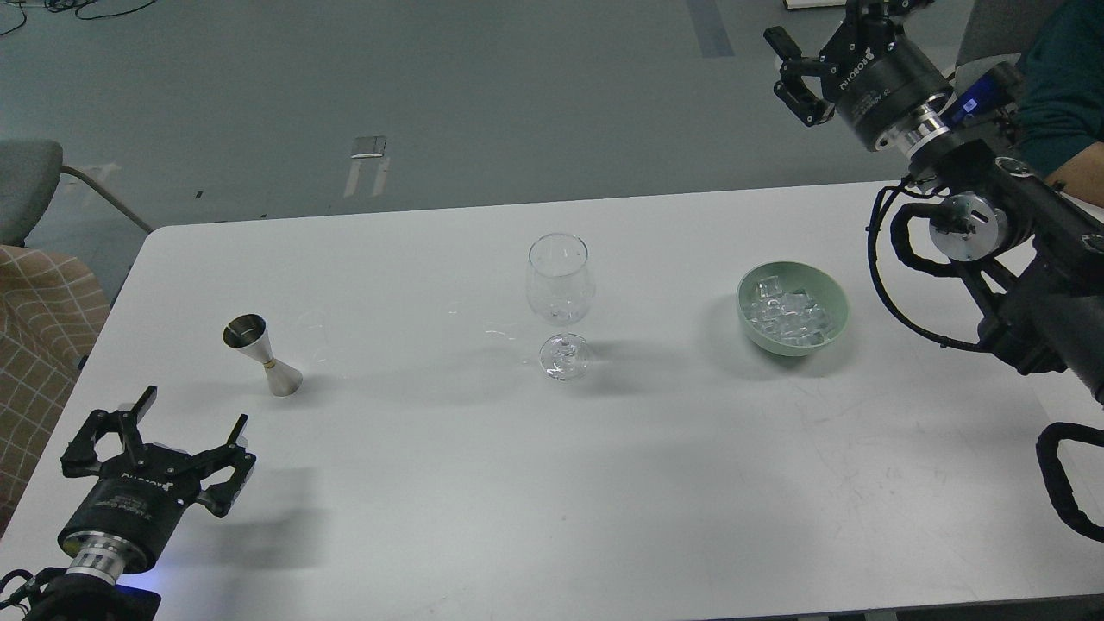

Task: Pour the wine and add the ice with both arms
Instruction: 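Lower the left gripper toward the silver jigger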

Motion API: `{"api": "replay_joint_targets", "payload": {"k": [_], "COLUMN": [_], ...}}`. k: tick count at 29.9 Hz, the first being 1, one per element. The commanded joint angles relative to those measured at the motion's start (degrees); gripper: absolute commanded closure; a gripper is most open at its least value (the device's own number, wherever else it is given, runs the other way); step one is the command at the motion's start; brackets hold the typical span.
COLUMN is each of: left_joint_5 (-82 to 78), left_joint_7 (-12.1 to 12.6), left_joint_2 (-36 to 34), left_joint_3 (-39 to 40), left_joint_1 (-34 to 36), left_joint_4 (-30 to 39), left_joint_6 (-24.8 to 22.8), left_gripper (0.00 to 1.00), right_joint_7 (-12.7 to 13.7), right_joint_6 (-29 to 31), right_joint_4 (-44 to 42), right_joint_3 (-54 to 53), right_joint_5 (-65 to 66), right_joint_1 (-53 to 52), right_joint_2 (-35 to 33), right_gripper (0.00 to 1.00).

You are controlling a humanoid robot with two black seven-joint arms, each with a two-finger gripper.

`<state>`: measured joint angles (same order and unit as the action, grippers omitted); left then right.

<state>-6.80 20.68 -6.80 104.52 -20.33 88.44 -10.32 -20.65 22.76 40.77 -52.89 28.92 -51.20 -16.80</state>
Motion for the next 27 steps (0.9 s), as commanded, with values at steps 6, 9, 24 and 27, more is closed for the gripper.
{"api": "replay_joint_targets", "payload": {"k": [6, 9, 24, 27], "left_joint_5": [-0.14, -0.14, -3.4, -3.4], "left_joint_7": [-0.03, -0.03, -0.12, -0.12], "left_joint_2": [0.12, 0.21, 1.7, 1.27], "left_joint_3": [-0.02, -0.45, -2.48, -2.48], "left_joint_1": [3.19, 5.12, 13.73, 15.49], "left_joint_4": [-4.23, -5.99, -14.34, -16.1], "left_joint_6": [0.21, 0.3, 2.85, 3.02], "left_gripper": [0.04, 0.04, 0.03, 0.03], "right_joint_7": [0.08, 0.08, 0.08, 0.08], "right_joint_6": [-0.08, -0.17, -0.35, -0.35], "right_joint_4": [0.01, 0.01, -0.08, -0.08], "right_joint_3": [0.06, 0.06, 0.06, 0.15], "right_joint_5": [0.35, 1.14, 1.14, 1.14], "right_joint_1": [0.14, 0.14, 0.66, 0.66], "right_joint_2": [0.01, 0.19, 0.36, 0.36], "right_gripper": [0.0, 0.0, 0.0, 0.0]}}
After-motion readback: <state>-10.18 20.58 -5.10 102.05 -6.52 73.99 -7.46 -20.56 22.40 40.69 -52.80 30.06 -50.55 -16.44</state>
